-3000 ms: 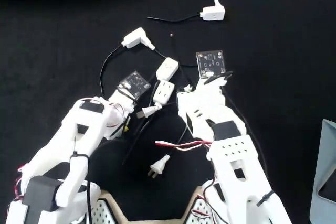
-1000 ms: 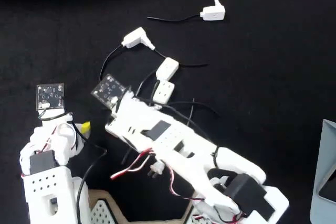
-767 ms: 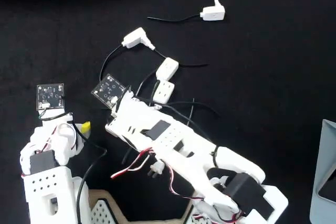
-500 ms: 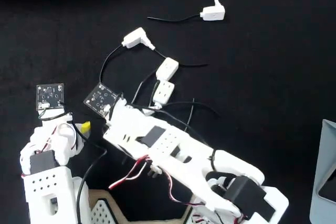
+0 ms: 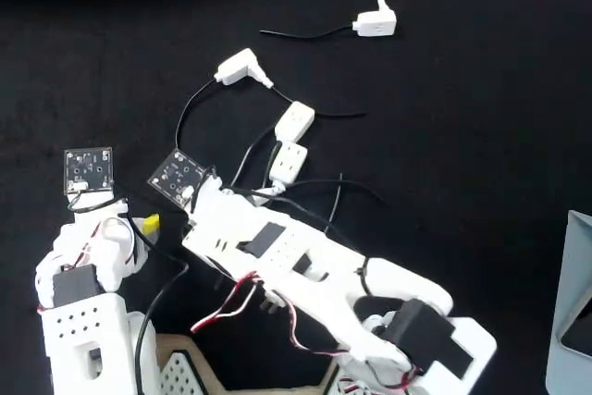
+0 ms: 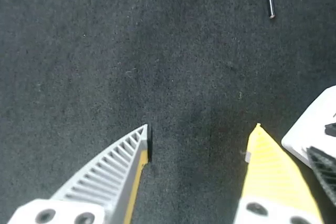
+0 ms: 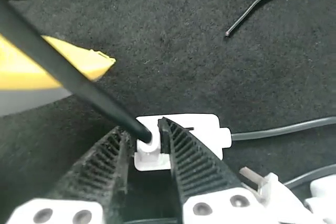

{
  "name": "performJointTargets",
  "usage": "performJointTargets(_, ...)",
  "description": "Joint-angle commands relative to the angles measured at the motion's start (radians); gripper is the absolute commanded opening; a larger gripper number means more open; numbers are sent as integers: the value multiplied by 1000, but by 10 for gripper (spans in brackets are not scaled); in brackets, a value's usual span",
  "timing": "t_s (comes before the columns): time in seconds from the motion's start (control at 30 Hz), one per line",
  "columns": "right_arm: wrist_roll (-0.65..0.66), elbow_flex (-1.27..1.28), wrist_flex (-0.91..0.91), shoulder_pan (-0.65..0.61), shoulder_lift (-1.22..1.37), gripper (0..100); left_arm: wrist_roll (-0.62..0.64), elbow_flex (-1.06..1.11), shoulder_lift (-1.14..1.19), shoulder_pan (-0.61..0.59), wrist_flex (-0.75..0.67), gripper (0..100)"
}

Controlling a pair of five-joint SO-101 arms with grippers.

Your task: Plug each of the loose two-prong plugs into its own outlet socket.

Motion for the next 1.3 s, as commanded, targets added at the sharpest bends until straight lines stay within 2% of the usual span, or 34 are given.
performJointTargets(0.0,-9,-53,0,12,53,11,6,-7,-11,-12,-21,299)
performJointTargets(0.37,0,-133,126,21,116,11,6,-7,-11,-12,-21,299)
performJointTargets(0.57,78,-136,126,28,-44,11,5,-5,-11,-12,-21,299)
performJointTargets(0.8,126,-243,132,166,-226,11,5,5,-11,-12,-21,299)
performJointTargets(1.13,152,-440,123,410,-245,11,3,5,-11,-12,-21,299)
performJointTargets(1.27,146,-440,23,520,-242,12,3,5,-11,-12,-21,299)
